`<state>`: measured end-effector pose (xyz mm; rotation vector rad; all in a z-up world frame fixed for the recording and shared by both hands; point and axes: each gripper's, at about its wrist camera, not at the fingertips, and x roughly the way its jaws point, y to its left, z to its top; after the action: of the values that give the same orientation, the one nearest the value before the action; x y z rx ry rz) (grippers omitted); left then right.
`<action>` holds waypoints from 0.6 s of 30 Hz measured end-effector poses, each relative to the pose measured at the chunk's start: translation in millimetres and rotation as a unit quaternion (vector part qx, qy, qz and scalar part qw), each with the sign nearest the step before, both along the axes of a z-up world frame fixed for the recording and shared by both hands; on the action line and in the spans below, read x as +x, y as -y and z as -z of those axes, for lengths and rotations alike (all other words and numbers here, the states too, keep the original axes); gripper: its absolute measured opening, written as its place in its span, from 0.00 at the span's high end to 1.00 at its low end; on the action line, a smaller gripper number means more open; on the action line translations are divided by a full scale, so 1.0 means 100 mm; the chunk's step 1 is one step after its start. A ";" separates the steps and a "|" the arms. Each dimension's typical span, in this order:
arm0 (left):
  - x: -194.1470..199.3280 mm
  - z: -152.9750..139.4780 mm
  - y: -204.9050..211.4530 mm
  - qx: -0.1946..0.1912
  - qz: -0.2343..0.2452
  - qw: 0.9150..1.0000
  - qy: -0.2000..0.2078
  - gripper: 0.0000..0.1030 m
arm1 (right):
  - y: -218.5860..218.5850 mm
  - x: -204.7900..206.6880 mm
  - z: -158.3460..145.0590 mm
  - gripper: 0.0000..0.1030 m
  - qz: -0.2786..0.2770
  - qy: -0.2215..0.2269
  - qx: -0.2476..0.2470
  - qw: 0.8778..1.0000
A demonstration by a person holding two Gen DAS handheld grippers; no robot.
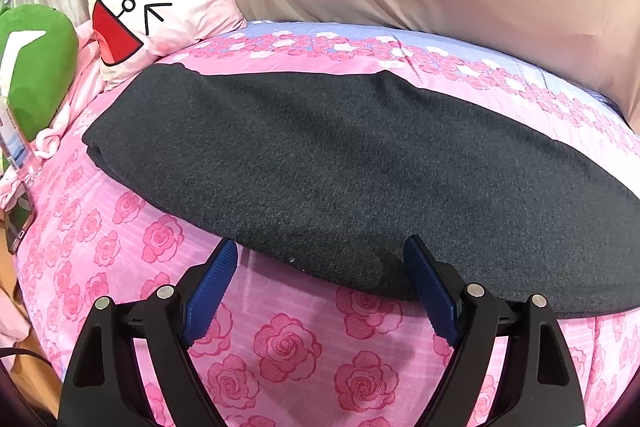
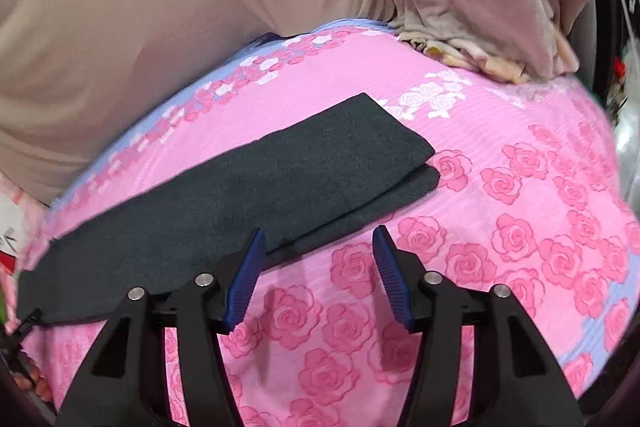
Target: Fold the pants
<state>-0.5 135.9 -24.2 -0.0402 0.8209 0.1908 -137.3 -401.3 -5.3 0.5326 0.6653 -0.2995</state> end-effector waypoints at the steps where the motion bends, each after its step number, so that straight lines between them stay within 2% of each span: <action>1: 0.00 0.00 0.00 0.001 0.000 1.000 0.000 0.20 | 0.04 0.01 0.01 0.47 -0.003 0.002 0.008 1.000; 8: -0.02 -0.02 0.05 0.017 0.001 1.000 0.005 0.19 | 0.31 0.17 0.07 0.45 -0.012 -0.013 0.032 0.999; 10: -0.02 -0.02 0.06 0.022 0.001 1.000 0.004 0.19 | 0.39 0.19 0.10 0.45 0.002 -0.022 0.038 0.999; 16: 0.01 0.00 0.02 0.019 -0.008 1.000 -0.002 0.19 | 0.58 0.10 0.08 0.46 0.041 0.001 0.058 0.998; 18: 0.03 0.02 -0.01 0.012 -0.014 1.000 -0.010 0.19 | 0.64 0.02 0.06 0.46 0.064 0.004 0.049 0.997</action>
<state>2.1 137.1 -25.9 -0.0268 0.8377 0.2286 -135.5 -465.3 -11.0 0.6720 0.6428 -0.3853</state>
